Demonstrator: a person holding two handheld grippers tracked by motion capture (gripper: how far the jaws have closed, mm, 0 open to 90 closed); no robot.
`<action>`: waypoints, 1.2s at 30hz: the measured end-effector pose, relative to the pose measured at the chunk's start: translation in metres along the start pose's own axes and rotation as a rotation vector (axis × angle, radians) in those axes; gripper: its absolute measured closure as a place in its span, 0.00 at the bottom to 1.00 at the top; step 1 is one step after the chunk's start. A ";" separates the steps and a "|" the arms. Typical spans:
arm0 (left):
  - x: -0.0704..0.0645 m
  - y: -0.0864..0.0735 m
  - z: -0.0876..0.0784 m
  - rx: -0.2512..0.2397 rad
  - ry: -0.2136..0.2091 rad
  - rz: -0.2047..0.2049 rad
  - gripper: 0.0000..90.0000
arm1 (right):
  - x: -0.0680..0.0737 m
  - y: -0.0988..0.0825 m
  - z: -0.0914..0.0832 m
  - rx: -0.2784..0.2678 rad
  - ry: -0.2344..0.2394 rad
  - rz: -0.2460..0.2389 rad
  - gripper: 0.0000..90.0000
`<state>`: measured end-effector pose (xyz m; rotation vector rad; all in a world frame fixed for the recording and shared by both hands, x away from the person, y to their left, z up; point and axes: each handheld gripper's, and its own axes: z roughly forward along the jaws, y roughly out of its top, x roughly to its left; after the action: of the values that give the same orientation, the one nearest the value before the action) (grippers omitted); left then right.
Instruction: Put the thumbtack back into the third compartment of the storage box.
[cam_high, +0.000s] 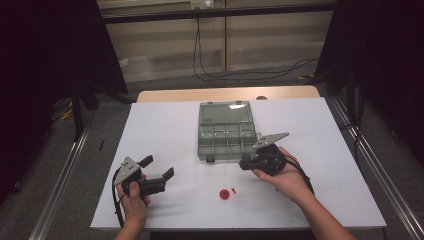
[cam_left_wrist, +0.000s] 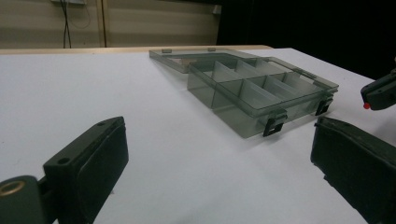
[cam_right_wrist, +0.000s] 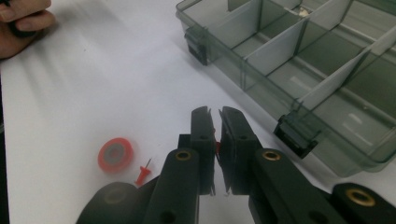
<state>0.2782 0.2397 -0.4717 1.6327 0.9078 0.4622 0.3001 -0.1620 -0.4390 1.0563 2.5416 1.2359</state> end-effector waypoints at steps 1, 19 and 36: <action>0.001 0.000 -0.001 0.007 -0.004 0.019 0.05 | -0.001 0.002 0.000 0.000 0.003 0.004 0.94; -0.003 -0.001 -0.003 0.021 -0.006 0.035 0.05 | -0.020 0.025 -0.001 -0.012 -0.018 0.039 0.94; -0.002 -0.001 -0.002 0.012 -0.015 0.030 0.05 | -0.036 0.046 0.010 -0.031 -0.042 0.082 0.94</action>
<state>0.2749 0.2397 -0.4718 1.6608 0.8776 0.4653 0.3554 -0.1593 -0.4188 1.1772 2.4630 1.2552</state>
